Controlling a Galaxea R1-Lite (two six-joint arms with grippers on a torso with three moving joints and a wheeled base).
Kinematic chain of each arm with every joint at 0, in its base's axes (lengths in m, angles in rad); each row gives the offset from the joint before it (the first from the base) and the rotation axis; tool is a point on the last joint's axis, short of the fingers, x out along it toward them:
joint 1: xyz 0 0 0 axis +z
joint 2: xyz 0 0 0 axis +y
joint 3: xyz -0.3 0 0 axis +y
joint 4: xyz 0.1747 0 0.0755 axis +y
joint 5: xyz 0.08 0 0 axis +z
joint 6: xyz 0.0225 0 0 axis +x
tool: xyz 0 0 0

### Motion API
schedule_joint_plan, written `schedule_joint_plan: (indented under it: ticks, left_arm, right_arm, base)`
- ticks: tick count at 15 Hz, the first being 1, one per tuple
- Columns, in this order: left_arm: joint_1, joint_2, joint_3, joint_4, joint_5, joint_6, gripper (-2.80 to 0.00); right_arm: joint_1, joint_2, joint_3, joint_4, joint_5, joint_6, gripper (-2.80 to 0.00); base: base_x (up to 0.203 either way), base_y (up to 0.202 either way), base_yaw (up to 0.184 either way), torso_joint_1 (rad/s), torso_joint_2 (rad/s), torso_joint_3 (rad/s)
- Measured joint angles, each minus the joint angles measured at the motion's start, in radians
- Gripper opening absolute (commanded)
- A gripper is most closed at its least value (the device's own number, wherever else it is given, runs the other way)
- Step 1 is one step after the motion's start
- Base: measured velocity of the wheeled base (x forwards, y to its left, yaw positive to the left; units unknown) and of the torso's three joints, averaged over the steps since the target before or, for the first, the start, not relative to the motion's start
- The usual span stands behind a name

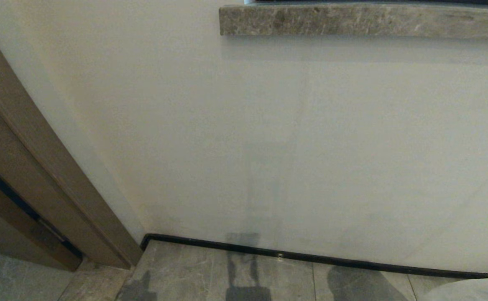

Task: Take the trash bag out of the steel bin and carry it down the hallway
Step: Put the trash bag at the door

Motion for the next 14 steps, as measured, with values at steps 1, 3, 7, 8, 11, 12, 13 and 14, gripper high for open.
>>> schedule_joint_plan:
  ticks: [1,3,7,8,11,12,13,14]
  left_arm:
    - [0.0,0.0,0.0,0.0,0.0,0.0,-2.8]
    - [0.0,0.0,0.0,0.0,0.0,0.0,-2.8]
    - [0.0,0.0,0.0,0.0,0.0,0.0,-2.8]
    - [0.0,0.0,0.0,0.0,0.0,0.0,-2.8]
    - [0.0,0.0,0.0,0.0,0.0,0.0,-2.8]
    - [0.0,0.0,0.0,0.0,0.0,0.0,-2.8]
    - [0.0,0.0,0.0,0.0,0.0,0.0,-2.8]
    - [0.0,0.0,0.0,0.0,0.0,0.0,-2.8]
  right_arm:
    - [0.0,0.0,-0.001,0.004,0.0,0.01,-2.8]
    - [0.0,0.002,-0.022,0.021,0.011,0.011,-2.8]
    - [0.0,0.13,-0.243,0.149,0.051,0.02,-2.8]
    - [0.007,0.188,-0.297,0.189,0.054,0.023,-2.8]
    - [0.067,0.345,-0.395,0.263,0.059,0.054,-2.8]
    - [0.078,0.396,-0.419,0.269,0.056,0.064,-2.8]
    - [0.084,0.448,-0.443,0.274,0.055,0.077,-2.8]
    - [0.09,0.501,-0.464,0.275,0.056,0.088,-2.8]
  base:
    - [0.0,0.0,0.0,0.0,0.0,0.0]
    - [0.0,0.0,0.0,0.0,0.0,0.0]
    - [0.0,0.0,0.0,0.0,0.0,0.0]
    - [0.0,0.0,0.0,0.0,0.0,0.0]
    - [0.0,0.0,0.0,0.0,0.0,0.0]
    - [0.0,0.0,0.0,0.0,0.0,0.0]
    - [0.0,0.0,0.0,0.0,0.0,0.0]
    - [0.0,0.0,0.0,0.0,0.0,0.0]
